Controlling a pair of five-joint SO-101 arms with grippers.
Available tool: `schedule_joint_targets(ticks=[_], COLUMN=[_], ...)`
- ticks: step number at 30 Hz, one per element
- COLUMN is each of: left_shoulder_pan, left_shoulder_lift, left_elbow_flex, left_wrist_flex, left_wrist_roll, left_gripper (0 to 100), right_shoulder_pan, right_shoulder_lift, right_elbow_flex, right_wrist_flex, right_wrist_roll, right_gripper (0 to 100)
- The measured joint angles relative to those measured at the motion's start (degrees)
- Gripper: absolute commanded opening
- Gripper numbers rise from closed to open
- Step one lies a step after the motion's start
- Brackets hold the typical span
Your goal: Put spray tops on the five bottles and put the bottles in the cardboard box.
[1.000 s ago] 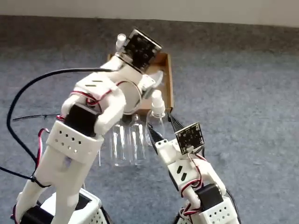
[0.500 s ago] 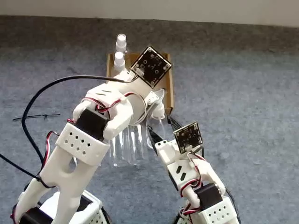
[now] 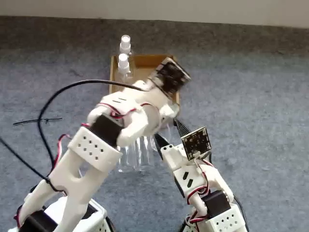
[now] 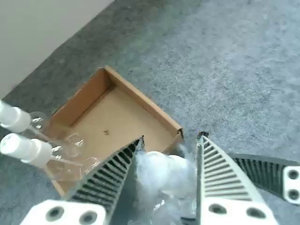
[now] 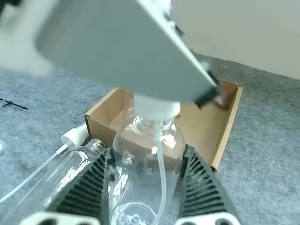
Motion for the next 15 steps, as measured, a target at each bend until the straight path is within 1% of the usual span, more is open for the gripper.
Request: schedule_joint_targets(ticks=[2,7,9,12,15], left_shoulder_pan=[1.14,0.70,0.88,1.14,0.35], left_shoulder_lift=[0.18,0.18,0.18,0.18,0.18], left_elbow_flex=[0.09,0.00,-0.18,-3.43,-9.32], left_wrist_flex=[0.00,0.00,0.09,0.44,4.57], left_wrist_roll=[-0.09,-0.09,-1.49,-2.37,-2.37], left_gripper=[18,18,18,18,18], right_shoulder_pan=[0.26,0.09,0.18,0.18,0.09], right_shoulder_lift=[0.00,0.00,0.00,0.00,0.00], right_elbow_flex=[0.00,0.00,0.00,0.00,0.00], right_wrist_flex=[0.00,0.00,0.00,0.00,0.00], right_wrist_roll=[0.00,0.00,0.00,0.00,0.00], right_gripper=[0.4,0.4,0.4,0.4,0.4])
